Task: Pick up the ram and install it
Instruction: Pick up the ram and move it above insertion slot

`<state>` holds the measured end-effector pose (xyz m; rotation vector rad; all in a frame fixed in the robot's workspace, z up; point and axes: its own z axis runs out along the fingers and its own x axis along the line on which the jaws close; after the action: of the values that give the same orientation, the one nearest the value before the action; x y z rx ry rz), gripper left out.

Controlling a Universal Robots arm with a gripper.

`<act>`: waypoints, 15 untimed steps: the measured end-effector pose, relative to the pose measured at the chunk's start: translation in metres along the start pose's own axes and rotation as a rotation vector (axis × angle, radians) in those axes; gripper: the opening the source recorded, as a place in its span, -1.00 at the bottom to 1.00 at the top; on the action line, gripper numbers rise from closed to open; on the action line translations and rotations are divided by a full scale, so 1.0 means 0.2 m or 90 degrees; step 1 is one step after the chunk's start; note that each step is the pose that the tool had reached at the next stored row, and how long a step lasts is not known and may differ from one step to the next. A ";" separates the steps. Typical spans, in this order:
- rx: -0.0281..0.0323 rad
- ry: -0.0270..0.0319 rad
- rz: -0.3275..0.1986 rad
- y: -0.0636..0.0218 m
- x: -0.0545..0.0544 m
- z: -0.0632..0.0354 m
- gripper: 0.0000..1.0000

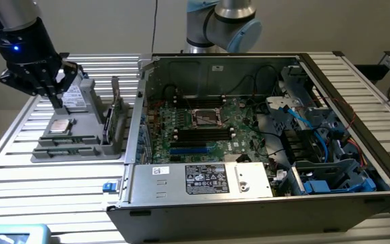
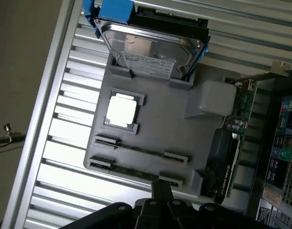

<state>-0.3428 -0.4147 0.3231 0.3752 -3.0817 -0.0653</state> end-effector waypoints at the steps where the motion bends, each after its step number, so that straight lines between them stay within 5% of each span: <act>1: 0.0004 0.0006 -0.011 0.000 0.00 0.000 -0.79; 15: 0.0043 0.0077 -0.173 0.000 0.00 0.002 -0.79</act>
<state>-0.3427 -0.4147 0.3228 0.7892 -2.9973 -0.0595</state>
